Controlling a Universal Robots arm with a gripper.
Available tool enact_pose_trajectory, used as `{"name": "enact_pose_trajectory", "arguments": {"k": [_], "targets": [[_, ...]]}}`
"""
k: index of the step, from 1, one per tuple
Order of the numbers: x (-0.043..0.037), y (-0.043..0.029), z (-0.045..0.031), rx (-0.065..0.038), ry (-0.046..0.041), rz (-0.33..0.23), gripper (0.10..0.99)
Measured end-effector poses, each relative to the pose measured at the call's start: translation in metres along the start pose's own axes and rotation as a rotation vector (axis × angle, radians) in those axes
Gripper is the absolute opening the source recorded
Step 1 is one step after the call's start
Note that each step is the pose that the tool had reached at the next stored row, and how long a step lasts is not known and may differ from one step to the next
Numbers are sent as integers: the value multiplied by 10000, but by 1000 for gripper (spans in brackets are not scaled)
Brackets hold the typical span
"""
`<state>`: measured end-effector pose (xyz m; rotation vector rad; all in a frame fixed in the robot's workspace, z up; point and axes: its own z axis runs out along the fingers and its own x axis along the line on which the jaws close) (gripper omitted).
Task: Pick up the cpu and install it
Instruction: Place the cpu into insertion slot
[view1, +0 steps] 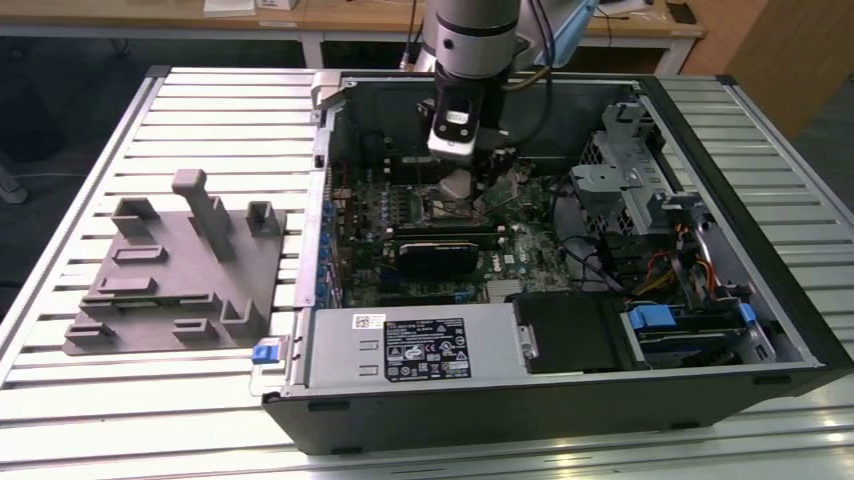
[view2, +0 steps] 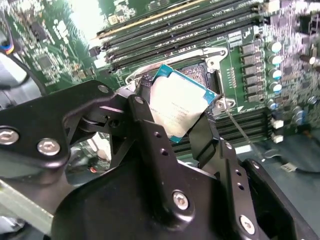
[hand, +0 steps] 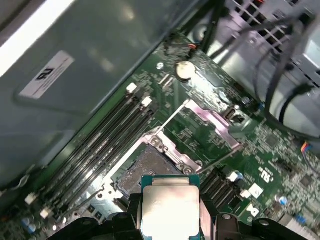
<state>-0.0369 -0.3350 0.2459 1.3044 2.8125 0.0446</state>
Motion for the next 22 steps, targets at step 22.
{"name": "enact_pose_trajectory", "arguments": {"k": [22], "targets": [[0,-1,11,101,-173,4002,541]]}}
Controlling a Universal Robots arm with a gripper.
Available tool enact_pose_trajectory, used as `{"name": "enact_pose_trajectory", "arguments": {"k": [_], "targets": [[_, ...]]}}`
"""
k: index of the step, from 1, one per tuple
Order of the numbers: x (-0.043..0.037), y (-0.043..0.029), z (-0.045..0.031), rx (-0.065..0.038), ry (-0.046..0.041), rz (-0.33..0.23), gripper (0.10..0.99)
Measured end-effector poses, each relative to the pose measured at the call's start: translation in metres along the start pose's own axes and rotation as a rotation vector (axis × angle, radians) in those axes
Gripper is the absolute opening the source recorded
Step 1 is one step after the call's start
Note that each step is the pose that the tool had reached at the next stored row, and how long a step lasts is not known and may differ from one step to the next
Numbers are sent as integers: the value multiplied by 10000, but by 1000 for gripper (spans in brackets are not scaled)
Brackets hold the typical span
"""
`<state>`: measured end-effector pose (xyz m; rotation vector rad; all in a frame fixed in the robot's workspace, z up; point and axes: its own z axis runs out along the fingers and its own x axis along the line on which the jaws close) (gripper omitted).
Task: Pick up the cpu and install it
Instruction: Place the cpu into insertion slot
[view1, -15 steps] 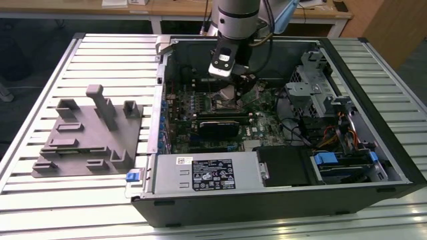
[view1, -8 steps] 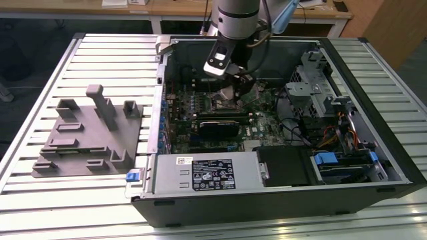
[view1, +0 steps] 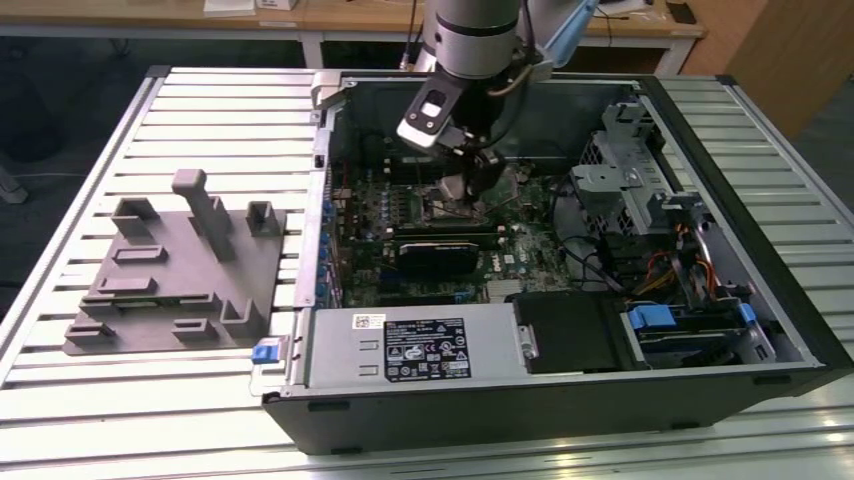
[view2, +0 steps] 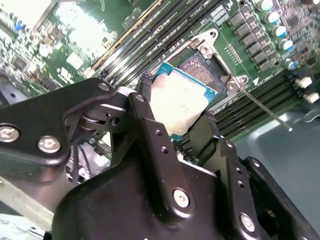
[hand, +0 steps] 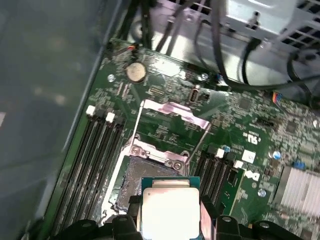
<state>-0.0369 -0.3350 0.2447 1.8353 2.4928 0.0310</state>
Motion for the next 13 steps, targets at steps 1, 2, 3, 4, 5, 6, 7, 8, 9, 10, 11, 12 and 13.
{"name": "enact_pose_trajectory", "arguments": {"k": [1,2,3,4,5,6,7,8,9,10,11,12,13], "targets": [[0,0,0,5,-8,179,541],[0,0,1,9,-16,358,541],[0,0,1,15,-24,539,541],[0,0,2,18,-31,717,541],[0,0,2,23,-39,898,541],[0,0,3,28,-48,1093,541],[0,0,3,33,-56,1273,541],[0,0,4,37,-64,1453,541],[0,0,4,42,-72,1632,541],[0,0,5,47,-80,1812,541],[0,0,5,51,-88,1992,541],[0,0,6,56,-96,2172,541],[0,0,6,61,-104,2351,541]]}}
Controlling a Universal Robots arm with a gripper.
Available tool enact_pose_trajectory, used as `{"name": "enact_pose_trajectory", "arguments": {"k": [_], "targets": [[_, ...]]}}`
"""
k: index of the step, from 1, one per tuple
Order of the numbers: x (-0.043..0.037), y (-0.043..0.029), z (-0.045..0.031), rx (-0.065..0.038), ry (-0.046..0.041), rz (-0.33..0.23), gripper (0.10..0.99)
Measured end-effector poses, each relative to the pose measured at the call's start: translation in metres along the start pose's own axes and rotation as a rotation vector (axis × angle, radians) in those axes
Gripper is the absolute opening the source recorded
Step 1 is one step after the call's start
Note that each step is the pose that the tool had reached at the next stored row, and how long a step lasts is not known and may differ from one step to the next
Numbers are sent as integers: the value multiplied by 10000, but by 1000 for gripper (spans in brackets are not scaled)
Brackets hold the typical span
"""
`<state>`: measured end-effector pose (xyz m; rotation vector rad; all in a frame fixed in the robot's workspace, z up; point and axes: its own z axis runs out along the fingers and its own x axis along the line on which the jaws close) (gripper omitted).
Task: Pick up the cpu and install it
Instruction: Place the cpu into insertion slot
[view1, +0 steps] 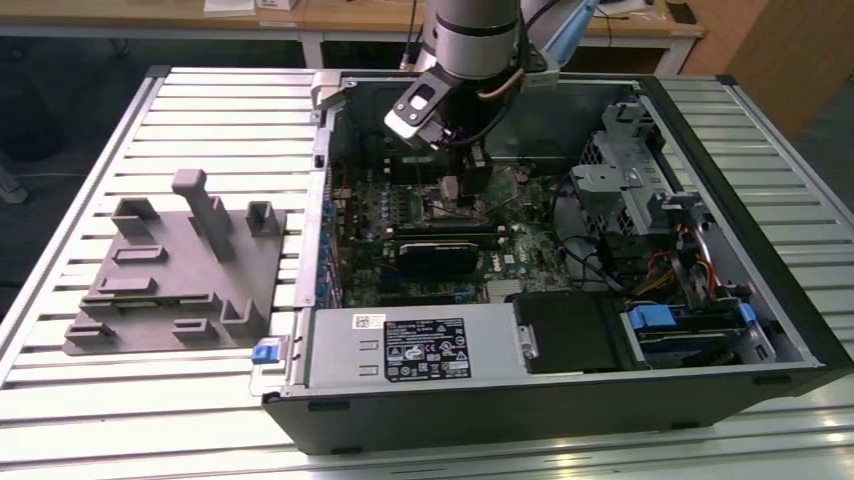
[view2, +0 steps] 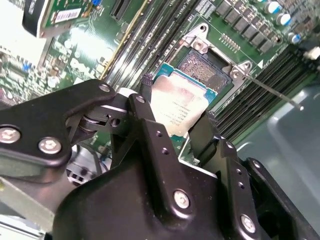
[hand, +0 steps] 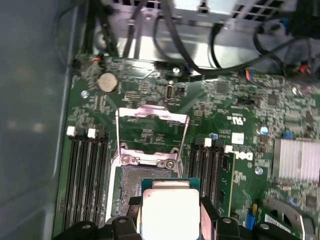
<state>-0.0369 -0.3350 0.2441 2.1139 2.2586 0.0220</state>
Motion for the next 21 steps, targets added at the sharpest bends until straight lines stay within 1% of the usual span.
{"name": "enact_pose_trajectory", "arguments": {"k": [1,2,10,16,21], "targets": [[0,0,1,4,-6,169,541],[0,0,1,5,-8,225,541],[2,1,5,3,-6,224,541],[36,1,62,6,-34,198,541],[76,6,130,9,-121,157,541]]}}
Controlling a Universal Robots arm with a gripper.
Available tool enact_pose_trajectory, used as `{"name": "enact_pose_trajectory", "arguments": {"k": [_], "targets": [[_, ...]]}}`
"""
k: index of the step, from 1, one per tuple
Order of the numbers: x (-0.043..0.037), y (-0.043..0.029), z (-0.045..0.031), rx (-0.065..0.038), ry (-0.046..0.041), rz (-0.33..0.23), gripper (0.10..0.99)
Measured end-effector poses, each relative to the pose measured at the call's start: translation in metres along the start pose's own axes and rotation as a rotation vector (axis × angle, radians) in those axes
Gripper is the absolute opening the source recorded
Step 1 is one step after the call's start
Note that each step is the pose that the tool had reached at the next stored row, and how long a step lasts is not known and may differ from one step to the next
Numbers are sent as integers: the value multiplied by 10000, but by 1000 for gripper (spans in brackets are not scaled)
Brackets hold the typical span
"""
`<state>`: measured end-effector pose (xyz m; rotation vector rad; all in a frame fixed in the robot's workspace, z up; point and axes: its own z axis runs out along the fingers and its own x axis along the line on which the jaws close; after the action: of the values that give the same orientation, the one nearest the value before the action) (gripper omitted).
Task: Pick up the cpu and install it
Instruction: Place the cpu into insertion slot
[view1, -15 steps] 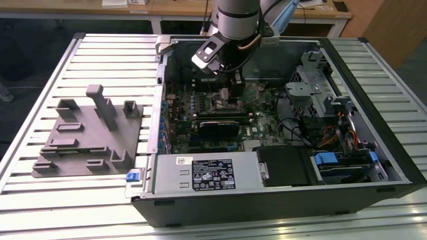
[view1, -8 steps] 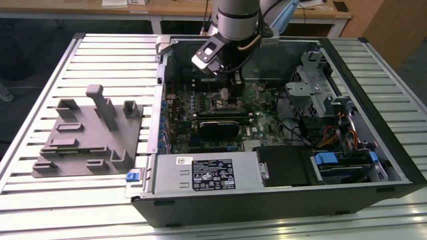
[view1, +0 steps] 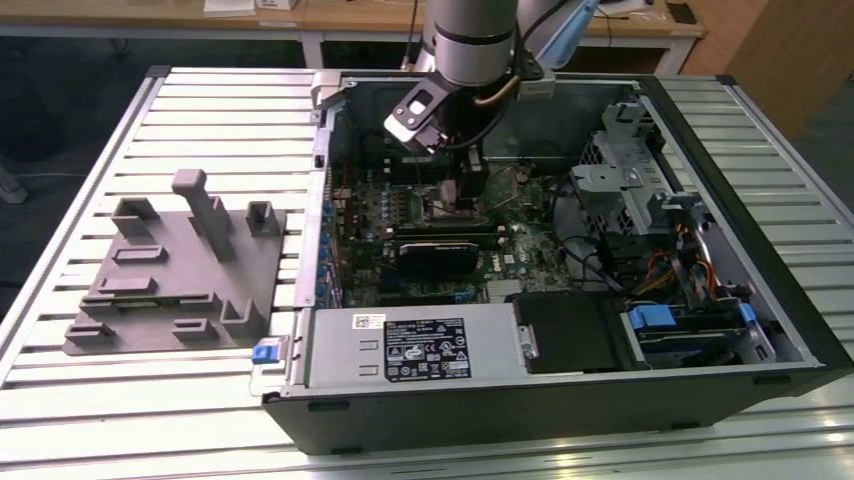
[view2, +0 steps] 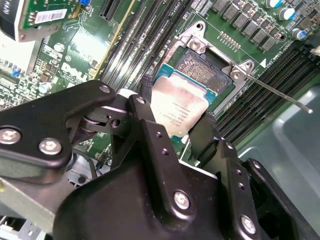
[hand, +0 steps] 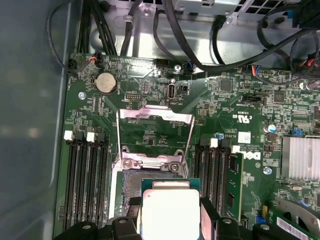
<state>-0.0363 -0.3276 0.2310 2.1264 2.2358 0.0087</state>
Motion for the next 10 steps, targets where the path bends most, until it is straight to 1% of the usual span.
{"name": "enact_pose_trajectory", "arguments": {"k": [3,10], "targets": [[12,-1,44,2,-44,-16,541],[45,-3,112,4,-98,-23,541]]}}
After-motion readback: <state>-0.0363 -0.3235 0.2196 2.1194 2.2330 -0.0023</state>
